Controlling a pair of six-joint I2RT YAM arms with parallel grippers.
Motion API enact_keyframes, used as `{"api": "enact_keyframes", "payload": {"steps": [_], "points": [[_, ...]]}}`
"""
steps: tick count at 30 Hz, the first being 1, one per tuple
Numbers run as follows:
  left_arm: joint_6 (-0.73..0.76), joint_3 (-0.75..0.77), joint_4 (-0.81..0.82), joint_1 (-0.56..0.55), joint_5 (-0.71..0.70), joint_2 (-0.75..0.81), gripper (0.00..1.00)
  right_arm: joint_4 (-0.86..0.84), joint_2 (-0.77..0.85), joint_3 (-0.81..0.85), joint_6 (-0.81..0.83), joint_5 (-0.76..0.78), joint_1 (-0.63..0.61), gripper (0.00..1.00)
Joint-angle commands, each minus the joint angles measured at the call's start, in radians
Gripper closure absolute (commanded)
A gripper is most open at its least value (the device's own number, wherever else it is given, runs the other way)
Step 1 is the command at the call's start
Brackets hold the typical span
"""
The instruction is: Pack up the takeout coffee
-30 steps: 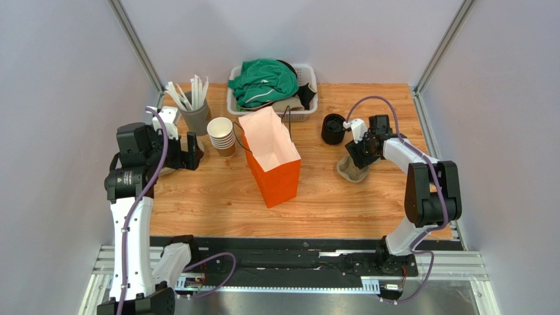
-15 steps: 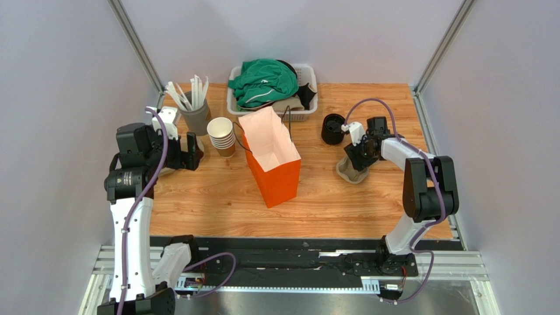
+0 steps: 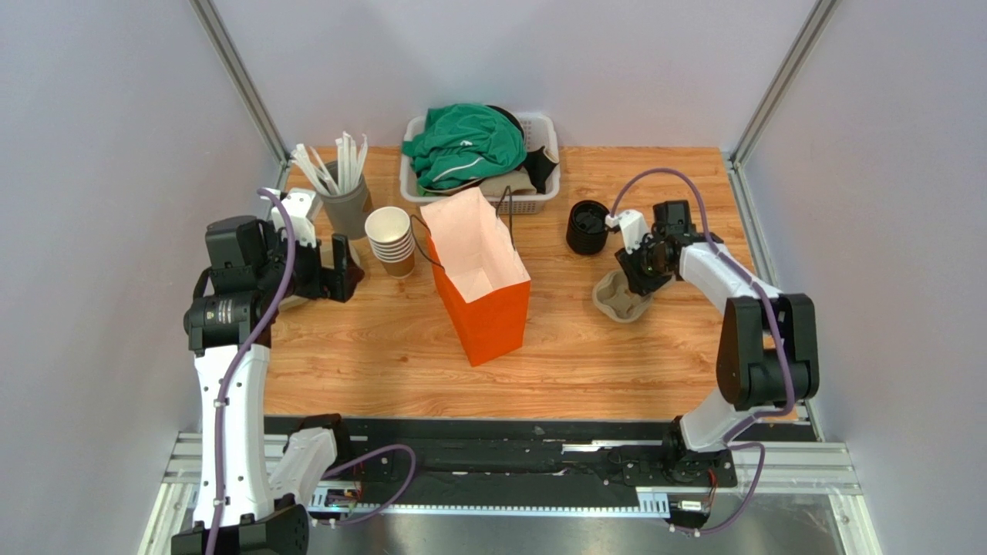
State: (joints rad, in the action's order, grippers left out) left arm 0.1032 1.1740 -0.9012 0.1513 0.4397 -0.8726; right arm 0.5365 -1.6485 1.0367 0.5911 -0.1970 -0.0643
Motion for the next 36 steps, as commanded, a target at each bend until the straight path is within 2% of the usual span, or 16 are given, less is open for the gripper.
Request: {"api": "enact_keyframes", "payload": {"steps": [1,8,13,16,20,24,31,34,35,36], "points": [[0.018,0.071,-0.037,0.008,0.085,-0.029,0.03,0.078,0.165,0.095,-0.005,-0.039,-0.003,0.69],[-0.008,0.252,-0.080,-0.004,0.157,-0.114,0.02,0.152,0.340,0.204,-0.030,-0.056,-0.002,0.68],[-0.052,0.447,-0.155,-0.099,0.165,-0.201,0.01,0.154,0.443,0.276,-0.056,-0.076,-0.005,0.66],[-0.099,0.510,-0.176,-0.148,0.168,-0.252,0.01,0.145,0.507,0.307,-0.094,-0.099,-0.003,0.66],[-0.172,0.553,-0.182,-0.257,0.166,-0.322,0.01,0.106,0.585,0.298,-0.154,-0.139,-0.005,0.64],[-0.157,0.596,-0.200,-0.353,0.116,-0.374,0.01,0.094,0.621,0.283,-0.177,-0.165,-0.015,0.63],[-0.128,0.687,-0.229,-0.432,0.065,-0.483,0.02,0.088,0.651,0.266,-0.181,-0.176,-0.015,0.63],[-0.120,0.708,-0.229,-0.455,0.053,-0.514,0.20,0.103,0.667,0.281,-0.183,-0.190,-0.020,0.62],[-0.116,0.713,-0.229,-0.466,0.048,-0.519,0.32,0.118,0.670,0.290,-0.185,-0.188,-0.023,0.62],[-0.114,0.717,-0.229,-0.473,0.033,-0.520,0.37,0.126,0.676,0.304,-0.185,-0.190,-0.029,0.62]]}}
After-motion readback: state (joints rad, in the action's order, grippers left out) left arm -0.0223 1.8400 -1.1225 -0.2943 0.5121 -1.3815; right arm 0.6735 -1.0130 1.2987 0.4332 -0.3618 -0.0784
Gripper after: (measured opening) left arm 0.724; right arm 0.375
